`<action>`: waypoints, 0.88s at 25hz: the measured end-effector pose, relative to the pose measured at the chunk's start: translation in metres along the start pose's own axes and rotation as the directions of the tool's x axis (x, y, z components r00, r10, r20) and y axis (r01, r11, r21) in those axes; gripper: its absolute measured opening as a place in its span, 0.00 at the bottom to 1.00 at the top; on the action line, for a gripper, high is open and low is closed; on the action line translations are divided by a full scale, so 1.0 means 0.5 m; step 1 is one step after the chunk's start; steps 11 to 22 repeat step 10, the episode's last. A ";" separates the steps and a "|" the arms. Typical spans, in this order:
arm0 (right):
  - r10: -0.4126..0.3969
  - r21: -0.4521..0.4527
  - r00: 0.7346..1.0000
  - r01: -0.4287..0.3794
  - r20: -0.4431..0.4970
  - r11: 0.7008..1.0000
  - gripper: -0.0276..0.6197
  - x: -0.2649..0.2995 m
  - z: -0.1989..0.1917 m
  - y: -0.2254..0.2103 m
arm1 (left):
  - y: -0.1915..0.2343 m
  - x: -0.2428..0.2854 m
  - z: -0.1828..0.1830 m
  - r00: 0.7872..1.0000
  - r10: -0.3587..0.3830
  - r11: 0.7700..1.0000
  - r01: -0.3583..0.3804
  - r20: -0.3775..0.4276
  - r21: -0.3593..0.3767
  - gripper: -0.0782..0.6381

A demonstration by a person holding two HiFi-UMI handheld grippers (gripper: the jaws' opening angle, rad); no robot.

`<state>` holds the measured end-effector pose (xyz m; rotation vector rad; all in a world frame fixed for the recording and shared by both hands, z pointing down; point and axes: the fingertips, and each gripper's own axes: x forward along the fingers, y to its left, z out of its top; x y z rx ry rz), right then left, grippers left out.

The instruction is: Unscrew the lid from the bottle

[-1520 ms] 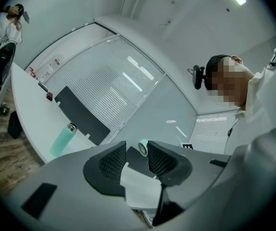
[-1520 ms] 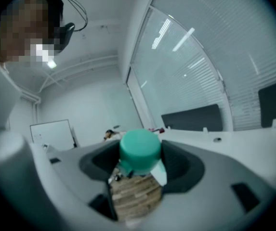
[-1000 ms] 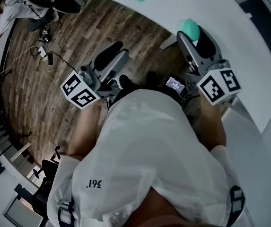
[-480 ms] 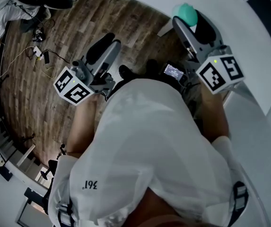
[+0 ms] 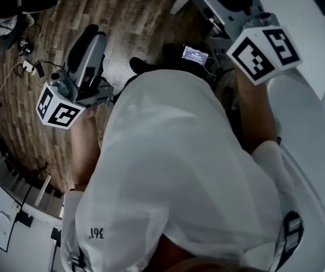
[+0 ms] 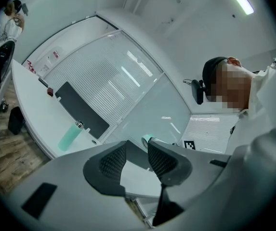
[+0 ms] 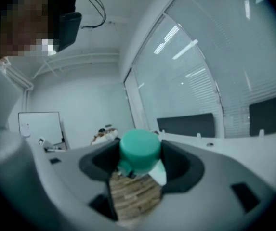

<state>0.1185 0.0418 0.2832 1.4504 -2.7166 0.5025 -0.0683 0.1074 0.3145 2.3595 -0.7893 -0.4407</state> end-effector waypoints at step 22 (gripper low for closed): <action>-0.025 -0.004 1.000 0.025 0.007 1.000 0.48 -0.010 0.019 -0.006 | -0.014 0.018 0.012 1.000 -0.027 1.000 0.027 -0.003 -0.003 0.33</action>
